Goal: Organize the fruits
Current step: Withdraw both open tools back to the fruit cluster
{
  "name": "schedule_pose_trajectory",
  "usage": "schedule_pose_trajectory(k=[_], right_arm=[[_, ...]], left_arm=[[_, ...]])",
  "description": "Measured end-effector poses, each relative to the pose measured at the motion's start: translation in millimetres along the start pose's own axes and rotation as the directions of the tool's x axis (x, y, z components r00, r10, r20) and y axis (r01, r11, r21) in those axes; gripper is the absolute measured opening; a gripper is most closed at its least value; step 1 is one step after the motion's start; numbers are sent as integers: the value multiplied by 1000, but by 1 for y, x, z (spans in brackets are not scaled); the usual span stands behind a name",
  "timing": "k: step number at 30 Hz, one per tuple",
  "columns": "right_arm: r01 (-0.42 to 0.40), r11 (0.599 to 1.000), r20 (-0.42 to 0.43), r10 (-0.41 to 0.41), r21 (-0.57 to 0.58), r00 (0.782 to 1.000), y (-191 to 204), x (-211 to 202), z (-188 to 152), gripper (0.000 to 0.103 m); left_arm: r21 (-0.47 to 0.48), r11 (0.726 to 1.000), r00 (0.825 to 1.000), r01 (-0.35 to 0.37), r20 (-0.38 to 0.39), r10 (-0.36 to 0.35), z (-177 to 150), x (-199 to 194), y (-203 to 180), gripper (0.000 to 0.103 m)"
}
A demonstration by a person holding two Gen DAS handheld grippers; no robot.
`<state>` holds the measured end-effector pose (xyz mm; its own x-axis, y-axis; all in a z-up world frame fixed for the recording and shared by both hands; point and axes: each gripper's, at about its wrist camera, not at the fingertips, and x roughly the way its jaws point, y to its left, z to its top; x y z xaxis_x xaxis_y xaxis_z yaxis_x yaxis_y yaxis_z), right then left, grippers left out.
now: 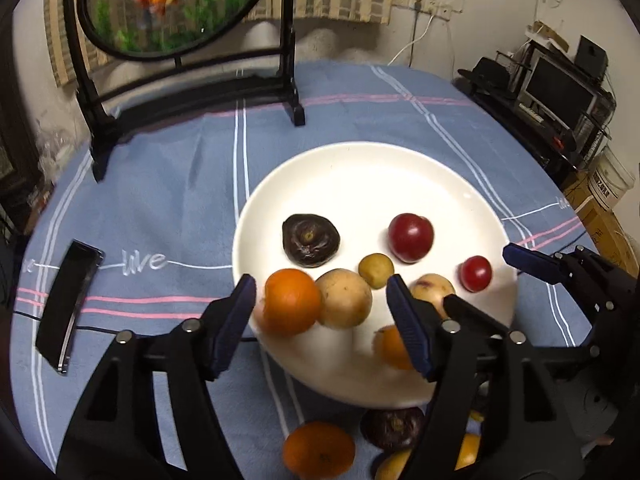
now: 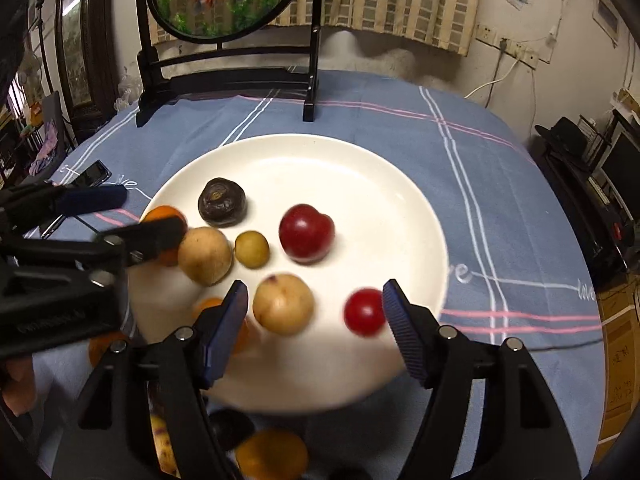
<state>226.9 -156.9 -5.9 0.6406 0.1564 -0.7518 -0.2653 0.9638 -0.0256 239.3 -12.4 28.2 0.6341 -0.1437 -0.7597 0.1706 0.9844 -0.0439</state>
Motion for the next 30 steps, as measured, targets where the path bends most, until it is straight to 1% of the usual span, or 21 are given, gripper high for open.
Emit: schedule_pose_trajectory(k=[1, 2, 8, 12, 14, 17, 21, 24, 30], right_arm=[[-4, 1000, 4, 4, 9, 1000, -4, -5, -4, 70], [-6, 1000, 8, 6, 19, 1000, -7, -9, -8, 70], [-27, 994, 50, 21, 104, 999, -31, -47, -45, 70], [-36, 984, 89, 20, 177, 996, -47, -74, -81, 70], [-36, 978, 96, 16, 207, 995, -54, -84, -99, 70], [-39, 969, 95, 17, 244, 995, -58, -92, -117, 70], [-60, 958, 75, 40, 281, 996, -60, -97, -147, 70], [-67, 960, 56, 54, 272, 997, -56, -100, -164, 70], [-83, 962, 54, 71, 261, 996, -50, -106, -179, 70]], left_arm=[[2, 1000, 1000, -3, 10, 3, -2, -5, 0, 79], [2, 1000, 1000, -9, 24, 8, -5, -13, 1, 80], [9, 1000, 999, 1, 54, -1, -30, -44, -2, 81], [18, 1000, 997, -3, 76, 1, -54, -63, -7, 86], [21, 1000, 997, -6, 83, 5, -68, -71, -10, 87], [16, 1000, 997, 4, 75, -5, -89, -80, -12, 88], [3, 1000, 998, 9, 61, -10, -113, -90, -13, 90], [-10, 1000, 999, 16, 45, -16, -131, -92, -13, 92], [-2, 1000, 1000, 15, 3, -15, -158, -87, -17, 92]])
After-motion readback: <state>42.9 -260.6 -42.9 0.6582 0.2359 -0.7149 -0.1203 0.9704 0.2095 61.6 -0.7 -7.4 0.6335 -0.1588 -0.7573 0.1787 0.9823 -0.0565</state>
